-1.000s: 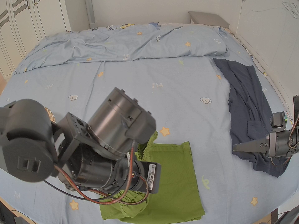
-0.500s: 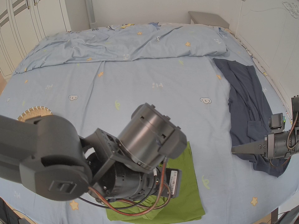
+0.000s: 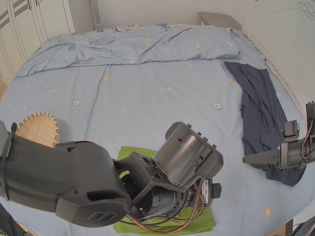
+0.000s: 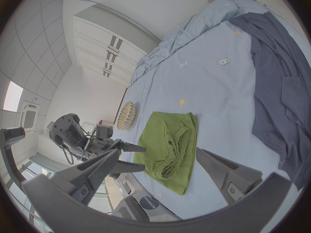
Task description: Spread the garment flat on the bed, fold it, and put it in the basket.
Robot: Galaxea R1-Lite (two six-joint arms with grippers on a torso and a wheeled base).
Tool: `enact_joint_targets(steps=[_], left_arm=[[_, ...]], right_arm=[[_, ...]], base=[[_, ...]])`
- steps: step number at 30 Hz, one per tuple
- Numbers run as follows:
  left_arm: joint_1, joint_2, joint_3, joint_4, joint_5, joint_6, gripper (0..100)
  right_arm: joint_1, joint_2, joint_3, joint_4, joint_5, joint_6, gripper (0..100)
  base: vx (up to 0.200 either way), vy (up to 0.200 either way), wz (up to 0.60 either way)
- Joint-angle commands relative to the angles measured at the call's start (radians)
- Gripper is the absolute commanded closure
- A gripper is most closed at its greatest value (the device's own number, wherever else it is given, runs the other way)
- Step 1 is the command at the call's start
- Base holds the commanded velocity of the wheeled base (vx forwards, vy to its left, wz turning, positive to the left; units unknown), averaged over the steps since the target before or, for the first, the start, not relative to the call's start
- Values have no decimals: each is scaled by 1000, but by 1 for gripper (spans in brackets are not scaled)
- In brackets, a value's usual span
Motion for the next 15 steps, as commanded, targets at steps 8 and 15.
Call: enact_joint_targets(steps=[8,15], left_arm=[[419,-269,191,0,-288,-34,0],[667,-320,406,-99,-548,58,0]], right_arm=[[158,81,-2,10,-1,-2,0],[242,183,-5,68,-53,3,0]], base=[[0,0,0],[0,0,0]])
